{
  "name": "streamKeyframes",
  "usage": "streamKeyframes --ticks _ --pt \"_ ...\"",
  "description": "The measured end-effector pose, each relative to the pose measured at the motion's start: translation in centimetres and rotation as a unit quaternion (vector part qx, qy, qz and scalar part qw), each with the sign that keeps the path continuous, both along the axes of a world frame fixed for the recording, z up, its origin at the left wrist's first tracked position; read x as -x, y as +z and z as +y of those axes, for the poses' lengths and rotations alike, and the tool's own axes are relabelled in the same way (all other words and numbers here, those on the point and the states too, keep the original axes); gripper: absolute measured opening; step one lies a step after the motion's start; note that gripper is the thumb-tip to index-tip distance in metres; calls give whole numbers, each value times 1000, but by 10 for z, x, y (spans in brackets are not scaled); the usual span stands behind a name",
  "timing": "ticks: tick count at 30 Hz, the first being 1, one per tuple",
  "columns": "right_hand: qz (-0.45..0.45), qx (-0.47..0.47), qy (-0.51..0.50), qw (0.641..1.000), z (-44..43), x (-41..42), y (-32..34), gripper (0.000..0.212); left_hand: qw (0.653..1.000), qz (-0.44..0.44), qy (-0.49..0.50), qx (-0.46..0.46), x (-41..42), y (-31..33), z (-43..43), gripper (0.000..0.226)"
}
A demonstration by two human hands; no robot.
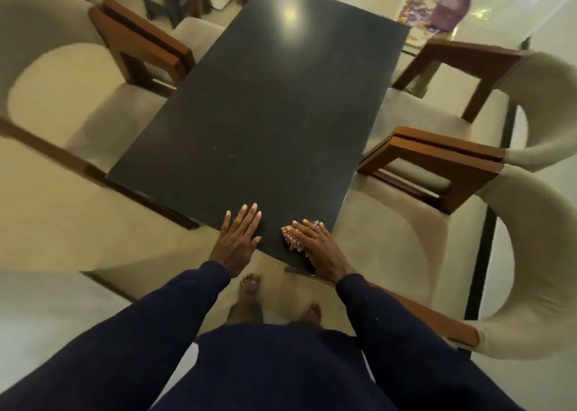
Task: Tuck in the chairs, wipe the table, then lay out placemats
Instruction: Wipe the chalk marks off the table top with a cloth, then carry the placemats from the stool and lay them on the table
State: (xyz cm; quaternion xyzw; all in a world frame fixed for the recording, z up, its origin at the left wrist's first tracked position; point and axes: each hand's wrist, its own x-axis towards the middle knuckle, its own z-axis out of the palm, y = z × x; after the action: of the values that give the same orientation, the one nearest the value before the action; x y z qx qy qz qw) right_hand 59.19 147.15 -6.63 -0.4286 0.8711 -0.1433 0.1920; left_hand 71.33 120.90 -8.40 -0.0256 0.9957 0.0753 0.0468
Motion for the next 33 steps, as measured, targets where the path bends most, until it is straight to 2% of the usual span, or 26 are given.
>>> streamKeyframes --ticks 2,6,9,13,17,21,25,27,33 --pt "9 18 32 999 -13 2 -7 78 999 0 45 -9 -8 1 9 67" --pt "20 30 112 993 -8 -19 -35 94 993 3 117 -18 -40 -5 33 65" --pt "15 71 167 983 14 -35 -40 88 990 -1 144 -13 -67 -9 48 66" --pt "26 57 218 974 65 -45 -32 91 989 -3 149 -6 -85 -5 63 67" --pt "7 53 138 989 101 -42 -14 87 992 -4 122 -15 -79 1 72 68" --pt "7 39 85 996 112 -26 26 66 996 3 92 -20 -59 13 80 68" --pt "35 45 19 998 125 -10 64 75 998 52 33 -28 -24 46 92 59" --pt "54 50 -13 997 135 -1 79 81 998 53 3 -34 -3 65 102 62" --pt "93 78 -49 991 172 27 122 75 995 60 -54 -50 52 117 152 67"
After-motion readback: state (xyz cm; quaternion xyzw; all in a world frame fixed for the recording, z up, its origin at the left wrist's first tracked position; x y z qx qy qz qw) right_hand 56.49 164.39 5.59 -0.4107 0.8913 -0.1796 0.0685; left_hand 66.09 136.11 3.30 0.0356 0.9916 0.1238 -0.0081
